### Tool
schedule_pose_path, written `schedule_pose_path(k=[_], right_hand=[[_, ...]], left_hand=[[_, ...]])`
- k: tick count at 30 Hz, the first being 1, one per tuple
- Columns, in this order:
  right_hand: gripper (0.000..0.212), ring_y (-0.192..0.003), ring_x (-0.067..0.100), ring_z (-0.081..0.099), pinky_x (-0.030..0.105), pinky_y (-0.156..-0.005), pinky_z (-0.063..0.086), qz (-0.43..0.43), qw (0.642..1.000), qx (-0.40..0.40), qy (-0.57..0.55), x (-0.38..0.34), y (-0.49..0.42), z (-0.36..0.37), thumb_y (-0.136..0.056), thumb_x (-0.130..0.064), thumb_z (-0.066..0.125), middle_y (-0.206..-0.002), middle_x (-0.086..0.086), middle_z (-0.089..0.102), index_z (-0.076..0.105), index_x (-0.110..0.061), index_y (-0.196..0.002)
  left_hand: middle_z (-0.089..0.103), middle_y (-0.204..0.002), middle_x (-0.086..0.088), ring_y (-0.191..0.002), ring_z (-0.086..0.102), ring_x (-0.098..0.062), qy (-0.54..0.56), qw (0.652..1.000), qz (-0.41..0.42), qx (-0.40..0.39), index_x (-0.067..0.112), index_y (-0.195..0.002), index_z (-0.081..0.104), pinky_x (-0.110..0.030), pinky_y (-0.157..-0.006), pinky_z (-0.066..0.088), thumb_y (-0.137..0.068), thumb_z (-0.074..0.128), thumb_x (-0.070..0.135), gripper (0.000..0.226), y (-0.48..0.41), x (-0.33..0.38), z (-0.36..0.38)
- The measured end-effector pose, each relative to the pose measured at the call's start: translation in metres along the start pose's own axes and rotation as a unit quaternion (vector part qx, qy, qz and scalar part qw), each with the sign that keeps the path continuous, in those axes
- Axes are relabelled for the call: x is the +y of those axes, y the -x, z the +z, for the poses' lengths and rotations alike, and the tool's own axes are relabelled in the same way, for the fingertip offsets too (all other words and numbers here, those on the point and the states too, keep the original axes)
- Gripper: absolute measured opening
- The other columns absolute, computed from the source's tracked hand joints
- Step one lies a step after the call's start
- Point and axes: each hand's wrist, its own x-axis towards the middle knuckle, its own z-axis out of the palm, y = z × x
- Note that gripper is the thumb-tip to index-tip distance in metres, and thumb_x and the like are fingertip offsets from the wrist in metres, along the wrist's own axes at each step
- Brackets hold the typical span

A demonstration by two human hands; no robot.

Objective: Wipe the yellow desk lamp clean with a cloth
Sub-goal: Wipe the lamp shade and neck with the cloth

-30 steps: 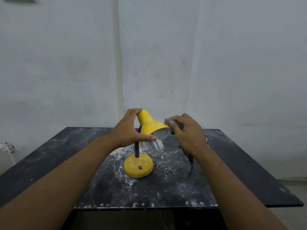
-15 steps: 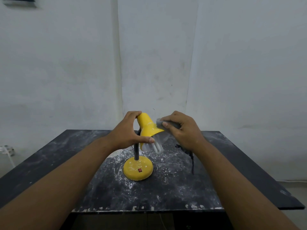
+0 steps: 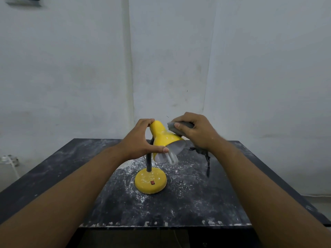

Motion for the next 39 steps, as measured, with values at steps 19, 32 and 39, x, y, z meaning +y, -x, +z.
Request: schedule_pose_path(k=[19, 32, 39], right_hand=[[0.013, -0.106, 0.005, 0.073, 0.036, -0.097, 0.06, 0.018, 0.996, -0.092, -0.006, 0.002, -0.041, 0.013, -0.096, -0.026, 0.08, -0.108, -0.011, 0.082, 0.085, -0.033, -0.105], [0.016, -0.103, 0.013, 0.074, 0.042, -0.096, 0.06, -0.022, 0.991, -0.109, -0.073, 0.013, -0.058, 0.017, -0.089, -0.021, 0.087, -0.102, -0.006, 0.08, 0.086, -0.022, -0.105], [0.02, -0.103, 0.008, 0.074, 0.043, -0.098, 0.061, 0.044, 0.999, -0.029, -0.015, 0.014, -0.065, 0.035, -0.099, -0.029, 0.077, -0.112, -0.006, 0.083, 0.084, -0.026, -0.117]], left_hand=[[0.037, -0.16, 0.014, -0.145, 0.043, -0.01, 0.016, 1.0, -0.01, 0.009, 0.03, -0.162, 0.033, -0.044, -0.117, 0.047, -0.048, 0.086, 0.088, 0.138, 0.001, 0.002, 0.0], [0.034, -0.166, 0.018, -0.15, 0.04, -0.009, 0.088, 0.995, -0.047, 0.002, 0.027, -0.171, -0.005, -0.039, -0.119, 0.044, -0.044, 0.095, 0.078, 0.17, 0.002, 0.002, 0.003], [0.033, -0.17, 0.015, -0.151, 0.037, -0.006, 0.093, 0.995, -0.037, 0.003, 0.026, -0.171, -0.009, -0.035, -0.119, 0.041, -0.049, 0.095, 0.074, 0.167, 0.003, 0.005, 0.002]])
